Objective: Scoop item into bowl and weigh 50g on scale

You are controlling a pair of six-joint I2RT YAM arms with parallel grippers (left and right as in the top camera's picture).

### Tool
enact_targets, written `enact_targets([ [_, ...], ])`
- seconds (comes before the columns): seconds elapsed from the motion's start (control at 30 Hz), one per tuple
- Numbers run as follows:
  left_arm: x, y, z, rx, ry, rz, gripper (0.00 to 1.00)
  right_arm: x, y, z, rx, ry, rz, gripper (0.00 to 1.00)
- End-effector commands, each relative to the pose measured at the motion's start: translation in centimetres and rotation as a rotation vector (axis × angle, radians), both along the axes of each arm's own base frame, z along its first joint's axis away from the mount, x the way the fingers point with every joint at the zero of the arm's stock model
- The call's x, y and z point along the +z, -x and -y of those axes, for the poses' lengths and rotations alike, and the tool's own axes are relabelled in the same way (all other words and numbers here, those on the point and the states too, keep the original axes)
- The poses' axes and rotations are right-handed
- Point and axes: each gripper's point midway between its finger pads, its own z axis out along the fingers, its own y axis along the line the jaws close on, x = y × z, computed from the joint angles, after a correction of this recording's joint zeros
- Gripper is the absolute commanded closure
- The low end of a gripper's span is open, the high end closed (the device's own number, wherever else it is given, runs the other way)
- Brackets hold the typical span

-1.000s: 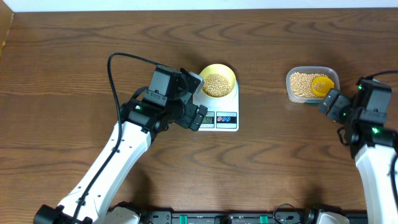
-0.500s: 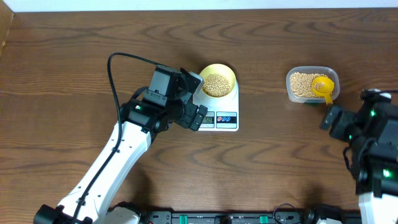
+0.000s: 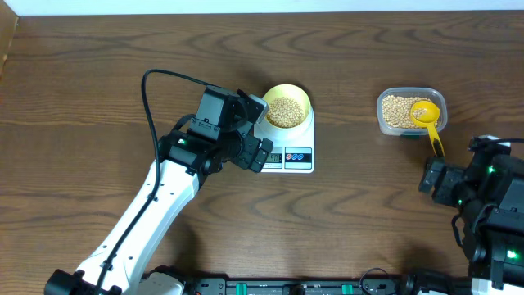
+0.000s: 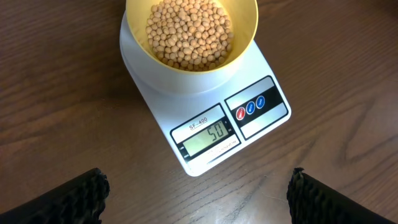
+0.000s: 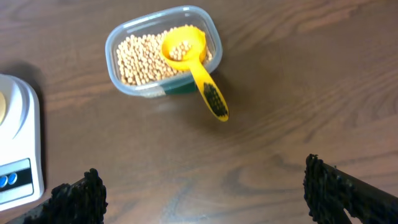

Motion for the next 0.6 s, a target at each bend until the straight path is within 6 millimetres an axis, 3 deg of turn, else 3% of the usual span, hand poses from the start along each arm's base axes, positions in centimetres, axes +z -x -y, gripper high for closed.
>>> enact_targets([
  [0.0, -0.41, 0.09, -0.13, -0.004, -0.013, -0.006, 0.06, -0.19, 0.45, 0.07, 0.002, 0.004, -0.019, 0.01],
  [0.57, -0.41, 0.08, -0.14, -0.004, -0.014, -0.006, 0.06, -0.85, 1.13, -0.08, 0.003, -0.004, -0.057, 0.01],
])
